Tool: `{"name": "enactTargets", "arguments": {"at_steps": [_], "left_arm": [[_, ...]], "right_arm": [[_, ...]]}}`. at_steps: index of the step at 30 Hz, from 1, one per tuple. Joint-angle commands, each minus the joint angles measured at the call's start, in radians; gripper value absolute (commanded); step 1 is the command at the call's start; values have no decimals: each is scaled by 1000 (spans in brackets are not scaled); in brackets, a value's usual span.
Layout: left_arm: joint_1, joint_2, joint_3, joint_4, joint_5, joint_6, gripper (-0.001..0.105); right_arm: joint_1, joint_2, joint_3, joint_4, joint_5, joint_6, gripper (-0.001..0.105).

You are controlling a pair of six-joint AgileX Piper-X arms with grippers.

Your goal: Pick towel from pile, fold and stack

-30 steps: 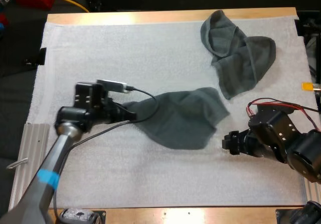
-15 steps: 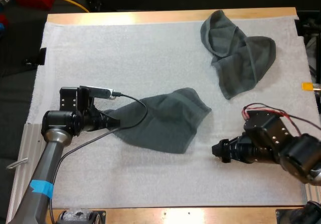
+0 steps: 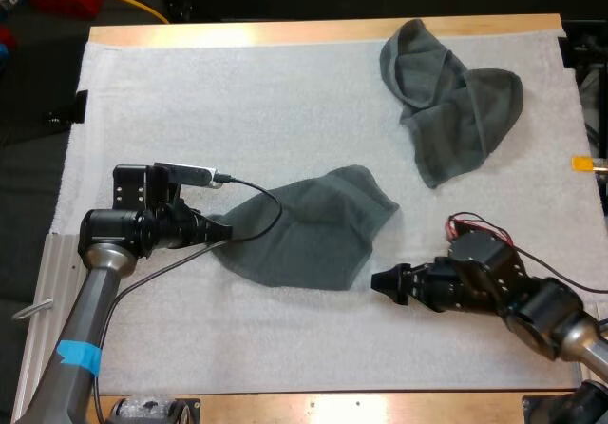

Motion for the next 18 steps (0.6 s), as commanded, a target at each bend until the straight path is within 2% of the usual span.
{"name": "enactTargets", "arguments": {"at_steps": [1,4,8,11,13,15,18], "left_arm": [[-1,-6,-6,-9,15,-1,0],[-1,-6,-6,-9,25,-1,0],[-1,-6,-6,-4,24,-1,3],[-1,-6,-6,-2,24,-2,21],[-1,-6,-6,-2,24,-13,39],[-1,-6,-6,-2,24,-15,51],[-1,-6,-6,-1,26,-15,59]], "right_arm": [[-2,29,1,-48,-22,2,71],[-2,96,1,-127,-53,19,71],[-2,169,1,-162,-68,34,71],[-2,210,1,-195,-68,34,71],[-2,235,1,-225,-71,42,71],[-2,261,1,-255,-78,59,71],[-2,303,1,-304,-97,60,71]]}}
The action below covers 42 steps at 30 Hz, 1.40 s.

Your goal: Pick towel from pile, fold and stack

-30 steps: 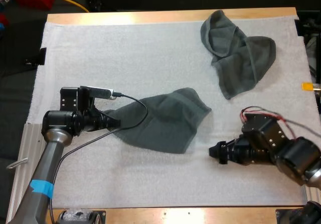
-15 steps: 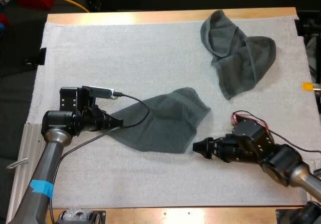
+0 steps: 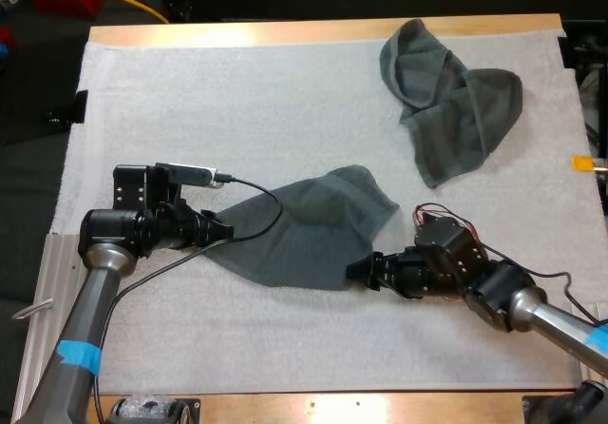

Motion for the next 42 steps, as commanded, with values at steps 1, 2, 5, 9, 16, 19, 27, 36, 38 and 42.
{"name": "enactTargets", "arguments": {"at_steps": [1,2,5,9,16,19,27,36,38,42], "left_arm": [[-1,-6,-6,-1,10,-9,59],[-1,-6,-6,0,13,-9,59],[-1,-6,-6,11,30,-9,59],[-1,-6,-6,45,37,-9,59],[-1,-6,-6,58,101,-9,59],[-1,-6,-6,58,110,-9,59],[-1,-6,-6,58,110,-9,59],[-1,-6,-6,58,110,-9,59],[-1,-6,-6,58,110,-9,59],[-1,-6,-6,58,110,-9,59]], "right_arm": [[-2,18,1,-37,-30,6,71],[-2,29,1,-52,-34,13,71],[-2,73,1,-85,-63,32,71],[-2,132,1,-160,-106,61,71],[-2,220,1,-289,-142,124,71],[-2,249,1,-315,-150,125,71],[-2,299,1,-485,-194,128,71],[-2,319,1,-707,-400,211,71],[-2,319,1,-792,-470,255,71],[-2,319,1,-984,-538,363,71]]}}
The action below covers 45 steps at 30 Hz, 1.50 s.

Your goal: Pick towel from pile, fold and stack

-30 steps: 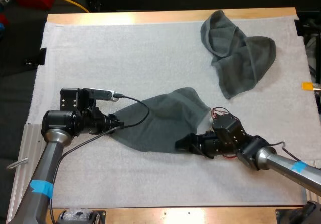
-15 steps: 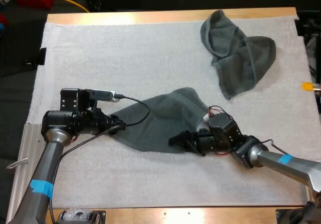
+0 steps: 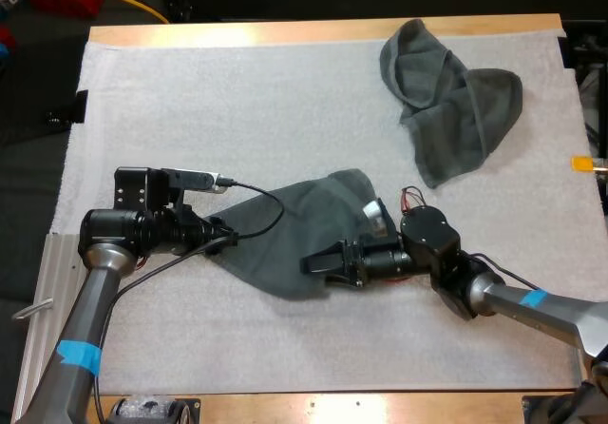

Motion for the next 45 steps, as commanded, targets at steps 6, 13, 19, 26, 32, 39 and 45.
{"name": "enactTargets", "arguments": {"at_steps": [6,13,19,26,32,39,45], "left_arm": [[-1,-6,-6,2,23,-8,59],[-1,-6,-6,2,23,-8,59],[-1,-6,-6,2,47,-8,59],[-1,-6,-6,2,68,-8,59],[-1,-6,-6,2,68,-8,59],[-1,-6,-6,34,68,-8,59],[-1,-6,-6,44,68,-8,59]], "right_arm": [[-2,-2,1,-58,90,61,71],[-2,-2,1,314,127,-86,71],[-2,-2,1,463,202,-171,71],[43,-2,1,480,216,-176,71],[130,-2,1,480,313,-200,71],[136,-2,1,511,332,-200,71],[136,-2,1,525,362,-198,33]]}}
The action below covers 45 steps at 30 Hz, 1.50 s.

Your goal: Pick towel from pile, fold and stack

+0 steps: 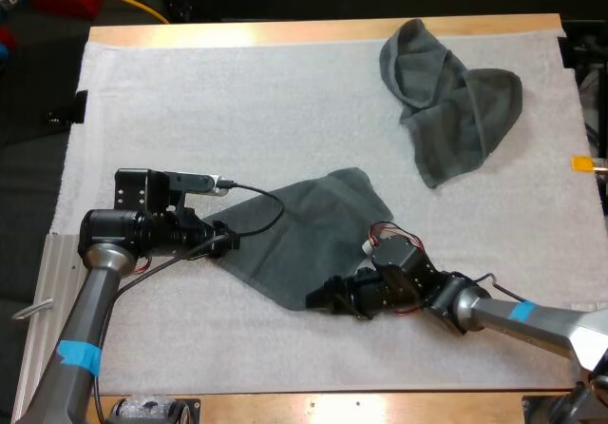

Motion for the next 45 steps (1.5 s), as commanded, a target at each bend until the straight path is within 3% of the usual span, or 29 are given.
{"name": "enactTargets", "arguments": {"at_steps": [1,3,6,16,25,31,39,45], "left_arm": [[-1,-6,-6,15,6,-8,59],[-1,-6,-6,23,6,-8,59],[-1,-6,-6,27,6,-8,59],[-1,-6,-6,22,6,-2,59],[-1,-6,0,15,6,-1,59],[-1,0,61,15,6,-7,59],[-1,32,148,-37,6,-31,59],[-1,124,151,-62,-2,-32,59]], "right_arm": [[0,-2,1,3,17,-11,24],[0,-2,1,3,36,-10,11],[0,-2,1,2,65,-4,0],[0,-77,1,46,68,-7,1],[0,-221,1,419,132,-123,1],[0,-297,1,609,212,-200,1],[0,-341,1,676,259,-220,1],[0,-346,1,676,264,-220,1]]}}
